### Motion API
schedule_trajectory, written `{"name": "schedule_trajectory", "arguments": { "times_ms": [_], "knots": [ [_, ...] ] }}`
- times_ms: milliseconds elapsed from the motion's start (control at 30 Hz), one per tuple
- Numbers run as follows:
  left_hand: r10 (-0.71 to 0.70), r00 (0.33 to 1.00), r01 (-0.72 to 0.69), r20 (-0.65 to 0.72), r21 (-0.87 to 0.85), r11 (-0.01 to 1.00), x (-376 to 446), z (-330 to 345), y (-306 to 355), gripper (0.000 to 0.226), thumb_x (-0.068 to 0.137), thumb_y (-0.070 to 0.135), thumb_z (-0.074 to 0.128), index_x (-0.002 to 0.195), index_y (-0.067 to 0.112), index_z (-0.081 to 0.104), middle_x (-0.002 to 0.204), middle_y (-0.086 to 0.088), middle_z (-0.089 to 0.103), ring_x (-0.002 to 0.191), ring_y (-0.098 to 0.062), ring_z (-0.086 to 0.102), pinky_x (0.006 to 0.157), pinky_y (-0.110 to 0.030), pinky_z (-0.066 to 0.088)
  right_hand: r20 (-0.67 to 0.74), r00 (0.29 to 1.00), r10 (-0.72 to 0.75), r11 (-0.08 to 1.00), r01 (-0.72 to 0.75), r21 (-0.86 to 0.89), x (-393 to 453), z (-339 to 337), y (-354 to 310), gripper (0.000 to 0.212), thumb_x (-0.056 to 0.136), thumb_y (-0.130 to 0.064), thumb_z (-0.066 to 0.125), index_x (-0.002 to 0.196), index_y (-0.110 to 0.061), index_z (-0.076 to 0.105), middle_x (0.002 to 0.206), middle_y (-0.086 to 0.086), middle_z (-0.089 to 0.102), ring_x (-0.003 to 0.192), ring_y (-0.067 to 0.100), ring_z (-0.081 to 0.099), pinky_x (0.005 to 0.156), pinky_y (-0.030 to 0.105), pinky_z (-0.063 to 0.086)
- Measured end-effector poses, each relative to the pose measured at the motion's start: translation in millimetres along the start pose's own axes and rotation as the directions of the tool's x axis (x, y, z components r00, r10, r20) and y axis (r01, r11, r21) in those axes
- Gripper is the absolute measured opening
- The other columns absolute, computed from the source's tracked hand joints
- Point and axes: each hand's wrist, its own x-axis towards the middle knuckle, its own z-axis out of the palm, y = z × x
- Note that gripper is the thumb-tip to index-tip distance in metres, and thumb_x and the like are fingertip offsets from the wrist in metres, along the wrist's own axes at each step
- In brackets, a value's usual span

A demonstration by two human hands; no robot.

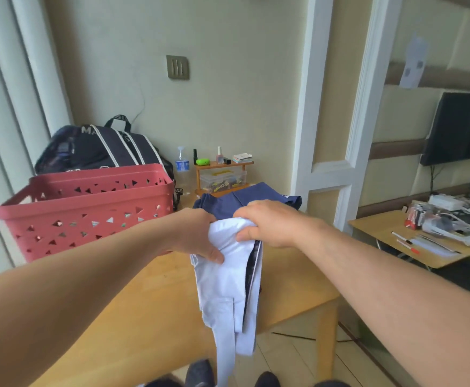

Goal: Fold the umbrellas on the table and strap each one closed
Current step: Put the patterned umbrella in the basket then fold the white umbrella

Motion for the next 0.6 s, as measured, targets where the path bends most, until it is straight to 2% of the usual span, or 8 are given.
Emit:
{"name": "schedule_trajectory", "arguments": {
  "times_ms": [100, 233, 367, 400, 500, 600],
  "knots": [
    [-0.034, 0.998, 0.032, -0.049, -0.043, 0.999, -28, -31, 9, 0.067, 0.062, 0.067, 0.089, 0.107, 0.023, 0.066, 0.096, 0.004, 0.070, 0.085, -0.019, 0.065, 0.073, -0.033, 0.054, -0.072, 0.997, -0.034, 0.999, 0.032, -0.025, -16, -37, -17, 0.037, 0.095, -0.053, 0.066, 0.125, -0.032, 0.060, 0.105, -0.005, 0.055, 0.108, 0.020, 0.055, 0.087, 0.041, 0.047],
    [-0.093, 0.987, 0.086, -0.131, -0.055, 0.995, -64, -57, 18, 0.069, 0.057, 0.066, 0.092, 0.097, 0.018, 0.065, 0.088, 0.000, 0.070, 0.078, -0.021, 0.066, 0.068, -0.035, 0.055, -0.123, 0.991, -0.053, 0.994, 0.041, -0.099, -40, -70, -42, 0.042, 0.094, -0.054, 0.067, 0.126, -0.028, 0.062, 0.113, -0.001, 0.059, 0.115, 0.024, 0.057, 0.093, 0.045, 0.050],
    [-0.105, 0.971, 0.098, -0.217, -0.043, 0.994, -89, -81, 22, 0.058, 0.060, 0.059, 0.092, 0.088, 0.016, 0.064, 0.075, -0.001, 0.067, 0.066, -0.019, 0.063, 0.056, -0.030, 0.047, -0.211, 0.976, -0.061, 0.963, 0.002, -0.269, -54, -85, -74, 0.061, 0.091, -0.072, 0.055, 0.138, -0.034, 0.050, 0.129, -0.001, 0.058, 0.129, 0.027, 0.050, 0.097, 0.046, 0.046],
    [-0.103, 0.965, 0.097, -0.243, -0.039, 0.995, -94, -89, 24, 0.056, 0.061, 0.057, 0.092, 0.086, 0.017, 0.063, 0.071, -0.001, 0.065, 0.064, -0.019, 0.061, 0.054, -0.029, 0.045, -0.245, 0.968, -0.060, 0.954, -0.016, -0.299, -54, -89, -82, 0.065, 0.089, -0.077, 0.053, 0.137, -0.034, 0.049, 0.129, -0.002, 0.058, 0.129, 0.027, 0.051, 0.096, 0.047, 0.043],
    [-0.076, 0.948, 0.086, -0.309, 0.019, 0.996, -108, -106, 32, 0.052, 0.062, 0.054, 0.092, 0.083, 0.018, 0.060, 0.070, 0.001, 0.063, 0.064, -0.016, 0.059, 0.050, -0.028, 0.039, -0.319, 0.944, -0.086, 0.913, -0.054, -0.405, -53, -99, -97, 0.060, 0.087, -0.080, 0.052, 0.122, -0.031, 0.051, 0.113, -0.002, 0.061, 0.115, 0.028, 0.059, 0.086, 0.045, 0.038],
    [-0.039, 0.939, 0.069, -0.343, 0.075, 0.995, -119, -112, 37, 0.051, 0.063, 0.053, 0.092, 0.084, 0.022, 0.057, 0.073, 0.004, 0.062, 0.067, -0.016, 0.059, 0.049, -0.028, 0.036, -0.353, 0.930, -0.099, 0.888, -0.077, -0.453, -59, -105, -99, 0.061, 0.083, -0.084, 0.050, 0.111, -0.030, 0.051, 0.104, -0.003, 0.064, 0.103, 0.027, 0.063, 0.086, 0.044, 0.041]
  ]
}}
